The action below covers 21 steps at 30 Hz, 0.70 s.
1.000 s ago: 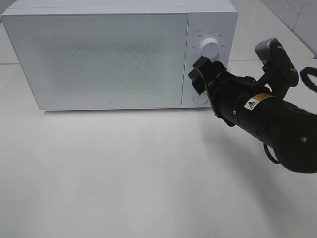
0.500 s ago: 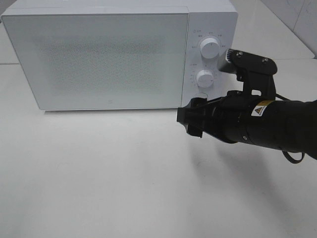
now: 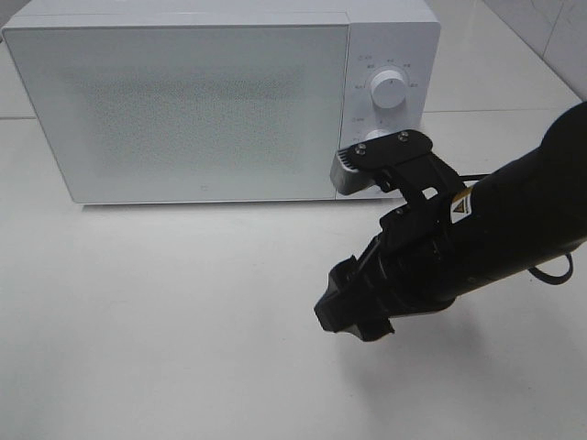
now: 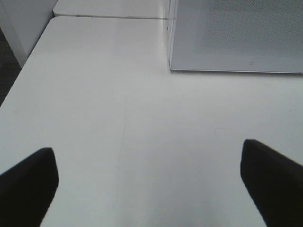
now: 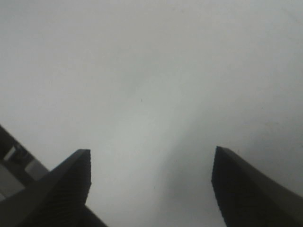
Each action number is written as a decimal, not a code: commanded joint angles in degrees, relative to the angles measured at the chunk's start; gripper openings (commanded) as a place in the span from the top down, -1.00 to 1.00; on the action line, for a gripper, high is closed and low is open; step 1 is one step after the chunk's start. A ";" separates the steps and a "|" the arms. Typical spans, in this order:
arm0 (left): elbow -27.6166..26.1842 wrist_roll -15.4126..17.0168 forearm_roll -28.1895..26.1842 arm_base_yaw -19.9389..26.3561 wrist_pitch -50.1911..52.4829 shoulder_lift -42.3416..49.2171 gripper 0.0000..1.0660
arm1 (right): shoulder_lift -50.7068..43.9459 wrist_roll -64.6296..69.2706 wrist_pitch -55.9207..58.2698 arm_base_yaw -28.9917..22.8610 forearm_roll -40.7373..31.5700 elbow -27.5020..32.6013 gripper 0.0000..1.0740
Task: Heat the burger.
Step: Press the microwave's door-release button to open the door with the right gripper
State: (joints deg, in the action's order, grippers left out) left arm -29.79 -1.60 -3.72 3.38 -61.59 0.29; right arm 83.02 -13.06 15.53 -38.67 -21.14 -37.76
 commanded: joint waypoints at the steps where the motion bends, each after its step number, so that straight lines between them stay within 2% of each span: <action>1: 0.23 0.23 -0.34 0.06 0.34 1.43 -0.83 | -0.40 -0.34 11.69 0.00 6.59 -3.32 -0.30; 6: 0.23 0.23 -0.34 0.06 0.34 1.43 -0.83 | -0.40 1.66 19.54 0.00 8.71 -6.02 -0.30; 8: 0.23 0.23 -0.34 0.06 0.34 1.43 -0.83 | -0.86 4.07 27.04 0.00 9.34 -7.91 -0.30; 14: 0.23 0.23 -0.34 0.06 0.34 1.43 -0.83 | -3.67 5.39 30.71 0.00 11.00 -7.91 -0.30; 20: 0.23 0.23 -0.34 0.06 0.34 1.43 -0.83 | -12.43 7.45 33.80 1.03 13.81 -7.85 -0.30; 21: 0.23 0.23 -0.34 0.06 0.34 1.43 -0.83 | -15.13 7.51 34.89 3.95 13.64 -7.85 -0.30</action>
State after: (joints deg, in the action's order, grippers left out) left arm -29.79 -1.60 -3.72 3.38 -61.59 0.29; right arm 68.58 -6.25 49.50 -35.24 -8.14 -45.21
